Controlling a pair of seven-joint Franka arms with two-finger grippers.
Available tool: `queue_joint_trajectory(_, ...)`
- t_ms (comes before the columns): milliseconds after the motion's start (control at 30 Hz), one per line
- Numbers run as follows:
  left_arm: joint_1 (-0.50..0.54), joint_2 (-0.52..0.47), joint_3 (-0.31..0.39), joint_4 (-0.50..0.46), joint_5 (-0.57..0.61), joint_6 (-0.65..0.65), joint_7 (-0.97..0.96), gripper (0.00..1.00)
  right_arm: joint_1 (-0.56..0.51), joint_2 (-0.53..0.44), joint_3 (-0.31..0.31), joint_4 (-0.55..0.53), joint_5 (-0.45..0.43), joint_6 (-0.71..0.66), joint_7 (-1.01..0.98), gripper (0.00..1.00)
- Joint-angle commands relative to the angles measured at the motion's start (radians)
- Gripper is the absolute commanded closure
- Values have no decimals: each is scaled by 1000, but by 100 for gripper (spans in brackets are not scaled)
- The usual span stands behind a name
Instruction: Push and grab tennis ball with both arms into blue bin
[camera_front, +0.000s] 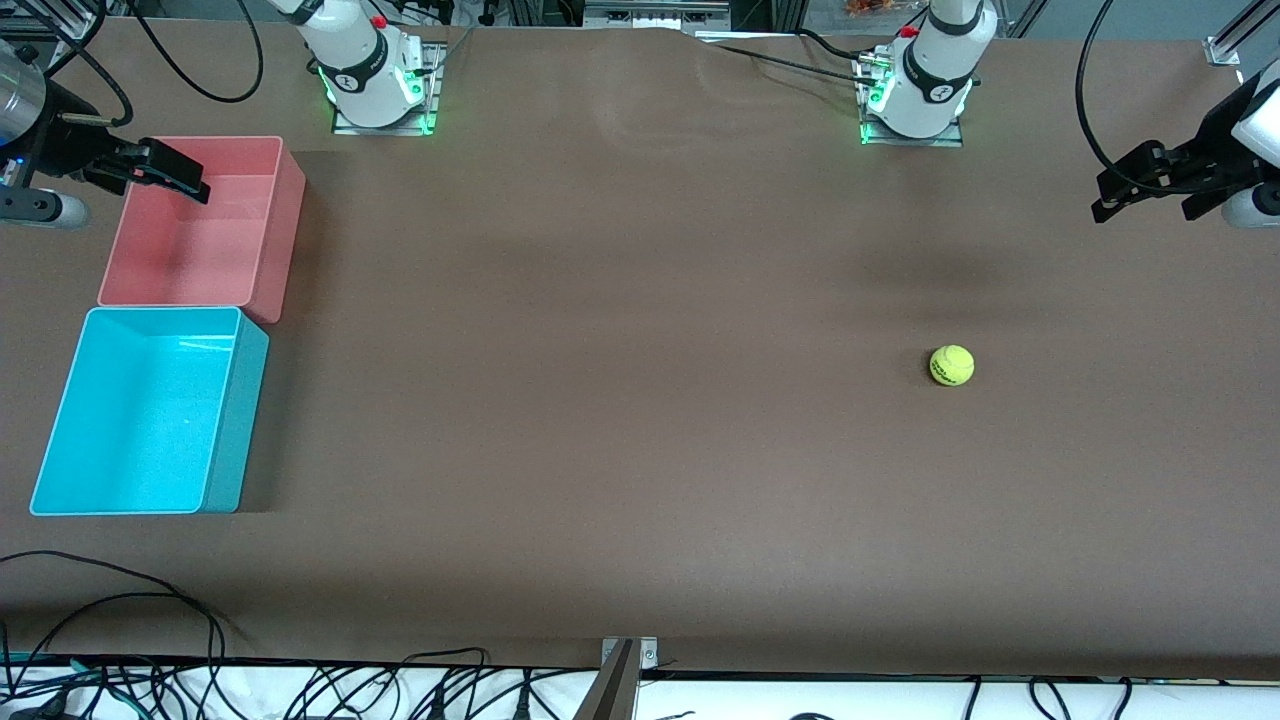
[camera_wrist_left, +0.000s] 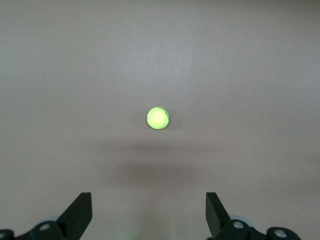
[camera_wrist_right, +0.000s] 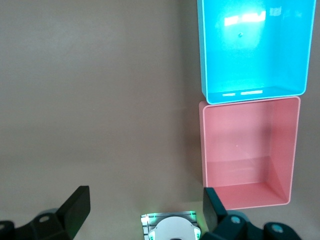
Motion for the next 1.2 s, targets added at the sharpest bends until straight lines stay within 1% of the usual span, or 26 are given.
queue_joint_trajectory(0,3,19,0,40,-16,-24,-8,0,-4,4,-1,20,27,-9,-10,0)
queue_joint_trajectory(434,3,19,-2,40,-16,-24,-8,0,-6,-4,-3,20,17,-1,-10,0)
queue_joint_trajectory(534,3,19,0,40,-16,-25,-8,0,-4,1,-1,20,7,23,-4,0)
queue_joint_trajectory(868,3,19,0,40,-16,-24,-8,0,-4,8,-1,20,6,29,1,0)
queue_joint_trajectory(1035,3,19,0,40,-15,-24,-5,0,-3,10,0,19,-22,31,4,0)
queue_joint_trajectory(1168,4,19,0,40,-16,-24,6,0,-3,16,0,19,-22,31,4,0)
